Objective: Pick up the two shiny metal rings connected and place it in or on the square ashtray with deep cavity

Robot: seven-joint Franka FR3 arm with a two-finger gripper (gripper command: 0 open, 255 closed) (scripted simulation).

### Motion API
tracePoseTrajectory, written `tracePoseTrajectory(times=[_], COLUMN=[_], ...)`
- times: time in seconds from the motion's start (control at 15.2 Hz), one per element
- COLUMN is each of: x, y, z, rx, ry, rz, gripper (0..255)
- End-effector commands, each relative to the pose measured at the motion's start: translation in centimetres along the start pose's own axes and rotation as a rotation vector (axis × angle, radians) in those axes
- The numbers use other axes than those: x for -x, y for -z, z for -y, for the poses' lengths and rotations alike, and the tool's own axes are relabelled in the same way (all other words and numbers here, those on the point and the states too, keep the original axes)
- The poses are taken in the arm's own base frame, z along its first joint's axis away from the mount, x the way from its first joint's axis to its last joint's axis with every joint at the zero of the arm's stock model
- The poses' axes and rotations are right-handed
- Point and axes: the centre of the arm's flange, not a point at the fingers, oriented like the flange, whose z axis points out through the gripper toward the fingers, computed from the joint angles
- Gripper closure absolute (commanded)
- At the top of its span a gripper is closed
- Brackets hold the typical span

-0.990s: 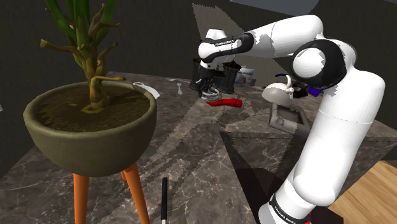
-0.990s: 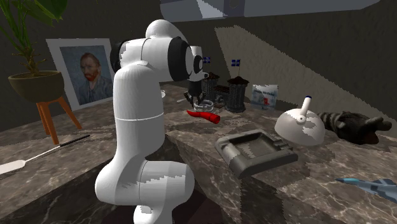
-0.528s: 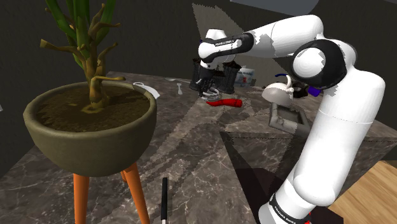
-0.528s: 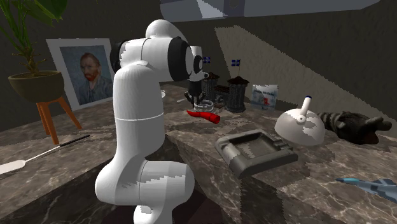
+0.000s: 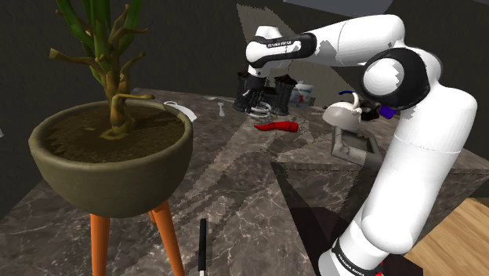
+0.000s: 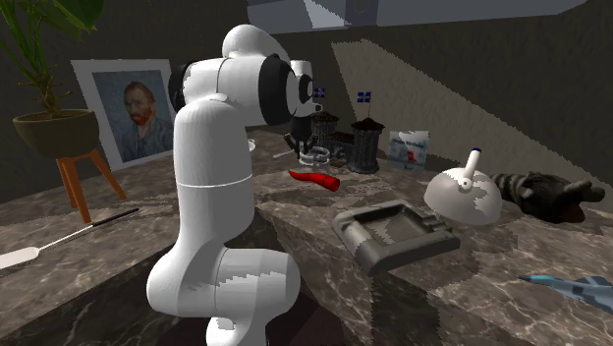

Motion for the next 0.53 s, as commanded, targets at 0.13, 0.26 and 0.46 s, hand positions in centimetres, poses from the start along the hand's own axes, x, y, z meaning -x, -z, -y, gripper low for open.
tracePoseTrajectory(times=[0.13,0.26,0.46], x=[-0.1,-0.1,-0.2], y=[2.0,3.1,4.7], z=[-0.1,-0.1,-0.1], rx=[0.0,0.0,0.0], ry=[0.0,0.0,0.0], rz=[0.0,0.0,0.0], gripper=[255,255,255])
